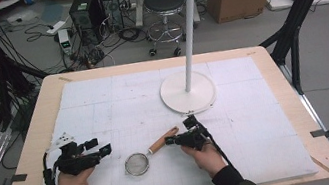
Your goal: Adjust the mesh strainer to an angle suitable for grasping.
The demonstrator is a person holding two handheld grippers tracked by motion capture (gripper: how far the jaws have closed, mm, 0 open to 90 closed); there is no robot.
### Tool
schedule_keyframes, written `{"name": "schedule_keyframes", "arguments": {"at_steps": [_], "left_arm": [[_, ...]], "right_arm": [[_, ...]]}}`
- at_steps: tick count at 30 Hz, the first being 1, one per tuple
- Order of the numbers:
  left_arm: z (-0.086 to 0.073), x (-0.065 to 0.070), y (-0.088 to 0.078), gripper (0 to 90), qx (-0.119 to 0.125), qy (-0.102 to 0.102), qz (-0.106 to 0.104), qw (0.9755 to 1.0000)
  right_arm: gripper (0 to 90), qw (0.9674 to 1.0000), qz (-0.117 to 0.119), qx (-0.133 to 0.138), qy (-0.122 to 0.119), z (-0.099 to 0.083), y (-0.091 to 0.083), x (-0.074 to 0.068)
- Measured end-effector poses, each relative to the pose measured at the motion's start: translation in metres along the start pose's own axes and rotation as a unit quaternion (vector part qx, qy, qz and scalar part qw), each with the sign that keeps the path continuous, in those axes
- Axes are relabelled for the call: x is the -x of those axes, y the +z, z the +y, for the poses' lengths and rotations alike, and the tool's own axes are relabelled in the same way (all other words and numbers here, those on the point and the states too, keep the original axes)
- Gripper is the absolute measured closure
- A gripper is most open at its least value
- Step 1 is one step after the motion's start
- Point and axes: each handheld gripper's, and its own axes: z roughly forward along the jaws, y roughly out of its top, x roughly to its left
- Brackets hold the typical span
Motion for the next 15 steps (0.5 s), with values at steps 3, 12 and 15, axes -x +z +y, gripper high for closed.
{"name": "schedule_keyframes", "arguments": {"at_steps": [3, 12, 15], "left_arm": [[0.000, 0.000, 0.000, 25.0, 0.001, -0.002, 0.001, 1.0000], [0.000, -0.001, 0.000, 25.1, 0.001, 0.000, 0.003, 1.0000], [0.000, -0.001, 0.001, 25.2, 0.002, -0.002, 0.000, 1.0000]], "right_arm": [[90.0, 0.9998, -0.018, 0.000, 0.004, -0.004, -0.008, 0.007], [90.0, 0.9993, -0.032, 0.002, 0.020, -0.001, -0.001, 0.017], [90.0, 0.9990, -0.027, 0.004, 0.035, 0.005, 0.003, 0.022]]}}
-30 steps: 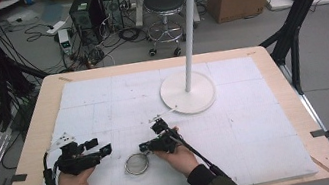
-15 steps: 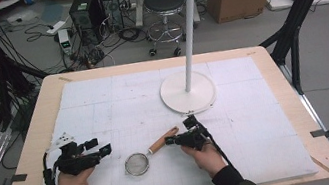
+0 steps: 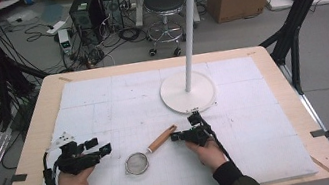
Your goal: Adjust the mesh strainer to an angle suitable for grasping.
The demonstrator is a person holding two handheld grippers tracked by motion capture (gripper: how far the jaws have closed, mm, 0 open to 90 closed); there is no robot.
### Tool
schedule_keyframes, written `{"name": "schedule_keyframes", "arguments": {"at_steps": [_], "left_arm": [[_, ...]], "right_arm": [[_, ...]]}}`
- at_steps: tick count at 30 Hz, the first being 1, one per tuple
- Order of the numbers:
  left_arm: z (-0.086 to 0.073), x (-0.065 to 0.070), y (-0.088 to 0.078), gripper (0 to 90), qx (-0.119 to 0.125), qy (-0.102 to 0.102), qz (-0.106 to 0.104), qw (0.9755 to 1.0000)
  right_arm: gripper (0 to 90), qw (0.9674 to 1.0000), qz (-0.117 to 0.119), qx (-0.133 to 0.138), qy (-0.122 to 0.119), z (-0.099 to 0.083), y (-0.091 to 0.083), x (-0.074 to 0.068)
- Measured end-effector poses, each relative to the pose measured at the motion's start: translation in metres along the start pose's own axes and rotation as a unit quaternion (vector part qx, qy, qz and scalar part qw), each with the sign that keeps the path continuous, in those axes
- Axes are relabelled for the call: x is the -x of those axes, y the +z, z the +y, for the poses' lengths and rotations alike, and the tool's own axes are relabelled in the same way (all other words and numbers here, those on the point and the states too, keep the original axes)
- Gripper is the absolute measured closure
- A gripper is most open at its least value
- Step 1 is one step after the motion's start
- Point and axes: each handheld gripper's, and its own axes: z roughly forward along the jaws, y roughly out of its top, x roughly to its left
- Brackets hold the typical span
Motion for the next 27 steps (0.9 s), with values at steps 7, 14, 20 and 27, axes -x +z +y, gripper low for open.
{"name": "schedule_keyframes", "arguments": {"at_steps": [7, 14, 20, 27], "left_arm": [[0.000, 0.000, 0.001, 25.3, 0.001, -0.002, 0.000, 1.0000], [0.000, -0.001, 0.000, 25.3, -0.001, 0.001, 0.006, 1.0000], [0.000, -0.001, -0.002, 25.3, -0.003, 0.006, 0.012, 0.9999], [-0.002, -0.008, -0.008, 25.3, 0.001, -0.001, 0.023, 0.9997]], "right_arm": [[90.0, 0.9999, 0.004, 0.001, 0.014, 0.015, 0.012, 0.003], [90.0, 0.9999, 0.012, -0.004, 0.012, 0.028, 0.032, -0.004], [90.0, 0.9995, 0.023, -0.021, -0.009, 0.036, 0.061, -0.026], [90.0, 0.9988, 0.035, -0.029, -0.017, 0.037, 0.074, -0.037]]}}
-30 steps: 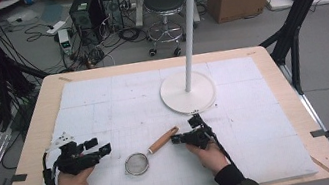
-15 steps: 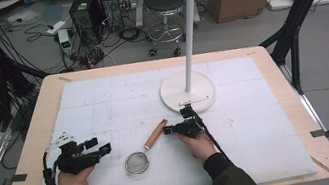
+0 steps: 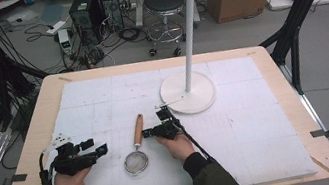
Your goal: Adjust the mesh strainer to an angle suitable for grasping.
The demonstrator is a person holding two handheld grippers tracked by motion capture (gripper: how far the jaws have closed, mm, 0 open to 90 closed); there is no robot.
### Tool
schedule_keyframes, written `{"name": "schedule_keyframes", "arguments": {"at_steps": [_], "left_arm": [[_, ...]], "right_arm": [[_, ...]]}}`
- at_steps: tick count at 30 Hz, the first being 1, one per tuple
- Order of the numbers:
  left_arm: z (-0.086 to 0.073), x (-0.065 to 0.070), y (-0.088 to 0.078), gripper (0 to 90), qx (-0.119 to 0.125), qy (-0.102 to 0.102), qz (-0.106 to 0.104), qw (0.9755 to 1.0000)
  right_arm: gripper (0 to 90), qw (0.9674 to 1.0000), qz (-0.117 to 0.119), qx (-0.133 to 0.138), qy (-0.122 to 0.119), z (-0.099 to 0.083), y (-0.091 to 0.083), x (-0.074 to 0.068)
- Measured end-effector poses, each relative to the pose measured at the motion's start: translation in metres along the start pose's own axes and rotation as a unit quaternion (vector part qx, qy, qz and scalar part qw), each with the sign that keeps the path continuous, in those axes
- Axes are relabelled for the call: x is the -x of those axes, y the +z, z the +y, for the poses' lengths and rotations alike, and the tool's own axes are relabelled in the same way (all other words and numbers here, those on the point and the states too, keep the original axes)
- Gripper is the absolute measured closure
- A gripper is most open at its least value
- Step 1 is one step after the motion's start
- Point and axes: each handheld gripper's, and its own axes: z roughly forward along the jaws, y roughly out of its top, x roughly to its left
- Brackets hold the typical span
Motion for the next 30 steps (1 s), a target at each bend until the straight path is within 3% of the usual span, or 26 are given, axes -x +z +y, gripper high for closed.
{"name": "schedule_keyframes", "arguments": {"at_steps": [8, 11, 18, 23, 26, 30], "left_arm": [[0.000, -0.001, -0.001, 25.3, 0.002, -0.002, 0.000, 1.0000], [0.000, -0.001, -0.001, 25.3, 0.002, -0.001, -0.001, 1.0000], [0.000, 0.000, 0.001, 25.3, 0.000, -0.002, -0.001, 1.0000], [0.000, -0.001, 0.001, 25.3, -0.002, -0.001, 0.003, 1.0000], [0.000, -0.002, 0.001, 25.3, -0.001, -0.003, 0.003, 1.0000], [0.000, -0.002, 0.001, 25.3, 0.001, -0.003, 0.004, 1.0000]], "right_arm": [[90.0, 0.9999, -0.005, 0.001, -0.014, -0.003, -0.001, -0.007], [90.0, 0.9997, -0.002, 0.017, -0.019, -0.002, -0.006, -0.013], [90.0, 0.9990, 0.035, 0.026, -0.003, 0.001, -0.008, -0.020], [90.0, 0.9989, 0.044, 0.010, -0.017, 0.000, 0.006, -0.038], [90.0, 0.9987, 0.028, -0.004, -0.042, -0.002, 0.016, -0.049], [90.0, 0.9979, 0.032, -0.027, -0.049, -0.007, 0.026, -0.060]]}}
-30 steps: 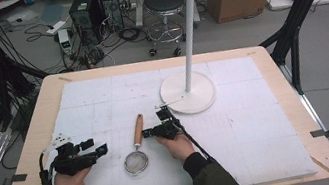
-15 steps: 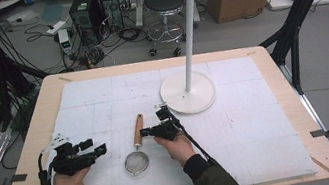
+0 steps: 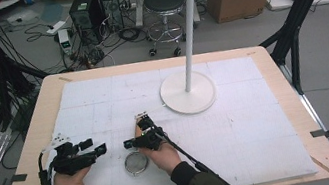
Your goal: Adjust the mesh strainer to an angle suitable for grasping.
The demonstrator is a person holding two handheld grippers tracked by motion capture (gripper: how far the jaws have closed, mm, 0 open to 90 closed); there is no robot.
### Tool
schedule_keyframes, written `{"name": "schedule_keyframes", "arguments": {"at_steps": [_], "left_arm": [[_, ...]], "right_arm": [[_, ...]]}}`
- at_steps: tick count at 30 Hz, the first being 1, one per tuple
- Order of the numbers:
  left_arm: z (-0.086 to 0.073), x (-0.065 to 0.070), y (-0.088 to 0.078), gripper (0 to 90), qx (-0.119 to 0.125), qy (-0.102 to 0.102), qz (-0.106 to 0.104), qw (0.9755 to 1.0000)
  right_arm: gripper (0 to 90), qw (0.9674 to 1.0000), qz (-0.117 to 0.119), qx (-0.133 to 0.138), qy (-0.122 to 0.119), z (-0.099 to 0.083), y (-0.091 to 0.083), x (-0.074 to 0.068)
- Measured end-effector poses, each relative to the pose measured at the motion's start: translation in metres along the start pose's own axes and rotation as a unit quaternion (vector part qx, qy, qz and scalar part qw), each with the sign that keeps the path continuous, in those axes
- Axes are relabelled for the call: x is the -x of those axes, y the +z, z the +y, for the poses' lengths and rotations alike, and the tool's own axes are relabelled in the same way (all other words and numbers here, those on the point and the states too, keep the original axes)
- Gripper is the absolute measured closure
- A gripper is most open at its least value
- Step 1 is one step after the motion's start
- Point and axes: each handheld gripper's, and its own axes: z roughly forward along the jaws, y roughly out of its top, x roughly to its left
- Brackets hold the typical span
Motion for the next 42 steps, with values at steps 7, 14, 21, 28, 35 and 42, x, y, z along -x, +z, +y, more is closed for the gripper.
{"name": "schedule_keyframes", "arguments": {"at_steps": [7, 14, 21, 28, 35, 42], "left_arm": [[0.000, 0.000, 0.001, 25.3, -0.002, 0.000, -0.001, 1.0000], [0.000, 0.000, 0.001, 25.3, -0.002, 0.001, 0.000, 1.0000], [0.000, 0.001, 0.000, 25.3, -0.002, 0.001, -0.001, 1.0000], [0.000, 0.001, 0.000, 25.3, -0.001, 0.001, -0.002, 1.0000], [0.000, 0.001, 0.001, 25.3, -0.002, 0.000, -0.002, 1.0000], [-0.001, 0.002, 0.003, 25.3, -0.003, -0.001, -0.005, 1.0000]], "right_arm": [[90.0, 0.9998, -0.003, -0.020, -0.010, -0.005, 0.009, -0.006], [90.0, 0.9985, -0.030, -0.038, -0.025, -0.007, 0.015, -0.009], [90.0, 0.9963, -0.063, -0.047, -0.035, -0.006, 0.009, -0.011], [90.0, 0.9931, -0.088, -0.061, -0.047, -0.010, -0.004, -0.011], [90.0, 0.9929, -0.100, -0.055, -0.036, -0.015, -0.019, -0.001], [90.0, 0.9935, -0.103, -0.045, -0.018, -0.023, -0.038, 0.010]]}}
